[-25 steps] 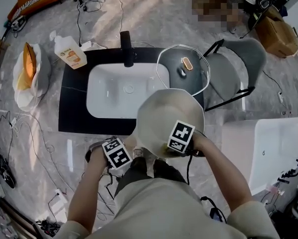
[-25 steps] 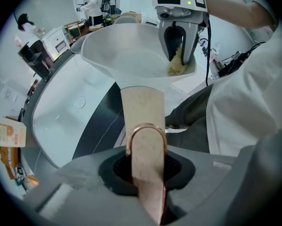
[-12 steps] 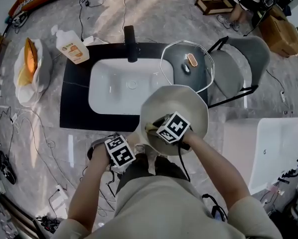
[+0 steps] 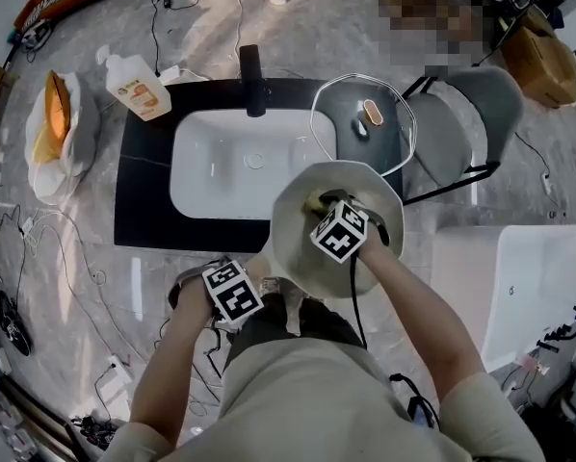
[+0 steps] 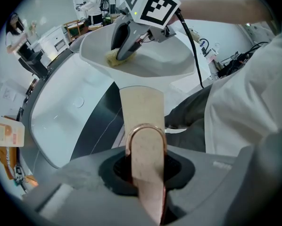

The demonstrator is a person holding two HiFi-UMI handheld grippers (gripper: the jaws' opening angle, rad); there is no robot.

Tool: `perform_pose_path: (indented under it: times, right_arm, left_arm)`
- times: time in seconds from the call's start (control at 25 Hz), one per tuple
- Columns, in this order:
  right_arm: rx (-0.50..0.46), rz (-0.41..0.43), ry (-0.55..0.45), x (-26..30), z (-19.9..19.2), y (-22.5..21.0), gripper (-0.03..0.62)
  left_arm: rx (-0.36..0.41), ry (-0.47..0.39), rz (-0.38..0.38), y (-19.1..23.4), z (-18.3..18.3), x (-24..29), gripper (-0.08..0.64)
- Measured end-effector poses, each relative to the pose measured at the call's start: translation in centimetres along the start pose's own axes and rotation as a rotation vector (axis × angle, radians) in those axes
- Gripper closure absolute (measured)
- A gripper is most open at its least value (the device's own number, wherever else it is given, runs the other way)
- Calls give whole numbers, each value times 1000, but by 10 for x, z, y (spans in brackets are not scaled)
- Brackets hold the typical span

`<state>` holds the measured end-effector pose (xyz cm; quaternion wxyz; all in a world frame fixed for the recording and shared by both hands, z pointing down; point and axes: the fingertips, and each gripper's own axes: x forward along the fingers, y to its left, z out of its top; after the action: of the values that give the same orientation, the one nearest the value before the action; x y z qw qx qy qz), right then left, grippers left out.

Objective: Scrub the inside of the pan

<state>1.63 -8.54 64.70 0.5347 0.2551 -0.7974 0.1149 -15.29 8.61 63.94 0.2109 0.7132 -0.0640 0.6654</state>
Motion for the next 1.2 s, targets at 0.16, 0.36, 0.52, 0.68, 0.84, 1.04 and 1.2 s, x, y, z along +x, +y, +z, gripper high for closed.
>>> perform_pose_path:
  times: [0.16, 0.36, 0.52, 0.68, 0.84, 1.04, 1.2]
  right_arm:
    - [6, -52, 99, -8, -28, -25, 449]
    - [1, -31, 262, -25, -67, -29, 451]
    - [39, 87, 389, -40, -96, -9, 451]
    - [12, 263, 468, -56, -118, 30, 449]
    - [-9, 396, 498, -62, -125, 66, 448]
    - [59, 626, 407, -62, -94, 112, 446]
    - [154, 681, 248, -48, -53, 125, 446]
  left_arm:
    - [-7, 6, -6, -1, 0, 1, 480]
    - [-12, 27, -33, -4, -1, 0, 480]
    - [-18, 20, -28, -3, -1, 0, 480]
    - [-20, 24, -30, -3, 0, 0, 480]
    - [-22, 25, -39, -4, 1, 1, 479]
    - [-24, 30, -41, -4, -1, -1, 479]
    - [-22, 32, -38, -4, 0, -1, 479]
